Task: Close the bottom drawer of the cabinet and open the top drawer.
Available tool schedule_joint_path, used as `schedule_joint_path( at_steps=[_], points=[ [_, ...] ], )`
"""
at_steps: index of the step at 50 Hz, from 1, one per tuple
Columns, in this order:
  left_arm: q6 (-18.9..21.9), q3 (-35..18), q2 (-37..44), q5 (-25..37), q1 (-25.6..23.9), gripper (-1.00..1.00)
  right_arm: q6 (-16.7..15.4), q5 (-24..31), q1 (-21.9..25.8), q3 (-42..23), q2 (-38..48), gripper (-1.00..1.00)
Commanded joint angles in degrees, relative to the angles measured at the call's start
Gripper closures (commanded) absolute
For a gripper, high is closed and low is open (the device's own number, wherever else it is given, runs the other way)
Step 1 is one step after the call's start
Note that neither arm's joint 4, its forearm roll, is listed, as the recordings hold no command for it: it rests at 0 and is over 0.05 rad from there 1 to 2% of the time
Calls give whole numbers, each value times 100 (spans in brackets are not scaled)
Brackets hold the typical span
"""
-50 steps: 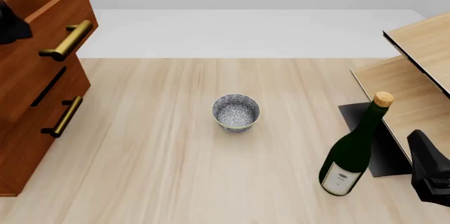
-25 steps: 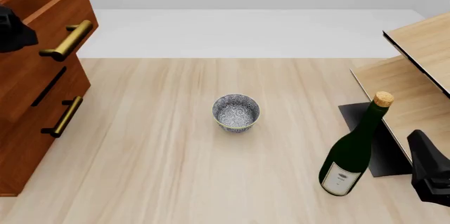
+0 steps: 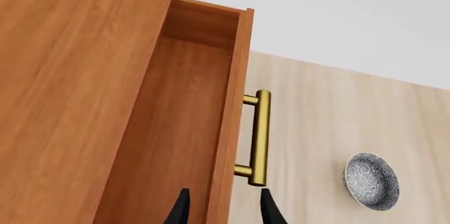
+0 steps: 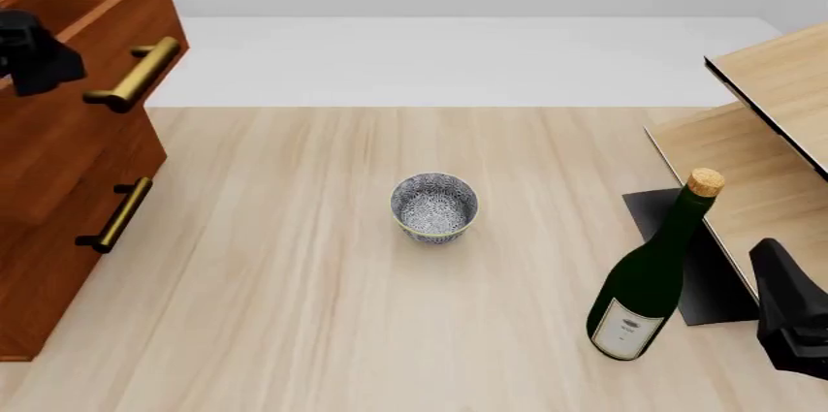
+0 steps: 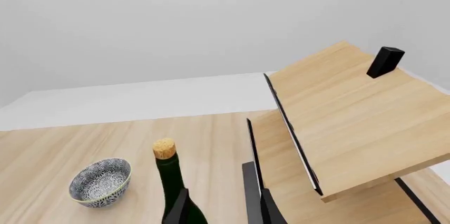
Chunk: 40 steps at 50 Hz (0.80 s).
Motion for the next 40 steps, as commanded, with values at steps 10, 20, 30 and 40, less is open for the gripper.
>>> schedule_joint_path(
  at_steps=[10,20,30,40],
  points=[
    [-272,363,228,-178,-511,-100,15,-50,-6,0,50,-100],
    [-394,423,290,-281,-754,-100,17,-47,-13,1,41,-100],
    [-553,419,364,-378,-1044,-100,20,-50,-22,4,41,-100],
    [-641,384,470,-456,-1270,-100,19,-23,-19,3,14,-100]
  ],
)
